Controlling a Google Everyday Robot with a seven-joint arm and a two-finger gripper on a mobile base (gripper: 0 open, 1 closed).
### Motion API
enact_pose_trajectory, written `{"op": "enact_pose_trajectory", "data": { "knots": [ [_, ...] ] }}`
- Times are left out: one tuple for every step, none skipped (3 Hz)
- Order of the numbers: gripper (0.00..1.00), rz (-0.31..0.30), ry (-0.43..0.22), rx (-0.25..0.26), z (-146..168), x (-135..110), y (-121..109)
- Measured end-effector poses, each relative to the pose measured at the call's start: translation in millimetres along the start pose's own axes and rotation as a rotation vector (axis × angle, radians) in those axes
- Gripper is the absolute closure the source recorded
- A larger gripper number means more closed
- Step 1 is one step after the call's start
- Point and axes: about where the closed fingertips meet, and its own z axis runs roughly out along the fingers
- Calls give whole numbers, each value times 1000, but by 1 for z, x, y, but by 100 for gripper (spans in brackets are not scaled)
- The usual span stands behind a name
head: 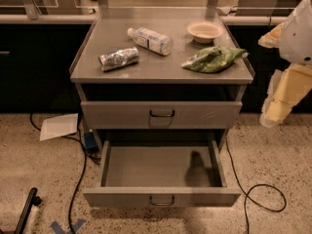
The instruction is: Place redbull can into middle drawer
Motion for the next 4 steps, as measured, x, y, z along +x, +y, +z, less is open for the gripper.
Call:
{"op": "enact_pose_trajectory", "data": {
  "knots": [
    [0, -100, -101, -63, 32, -33, -28],
    [0, -176, -217, -149, 73, -70, -53],
    [0, -237, -291, -201, 108, -109, -69],
    [0, -273, -335, -179, 130, -148, -83]
  ]
}}
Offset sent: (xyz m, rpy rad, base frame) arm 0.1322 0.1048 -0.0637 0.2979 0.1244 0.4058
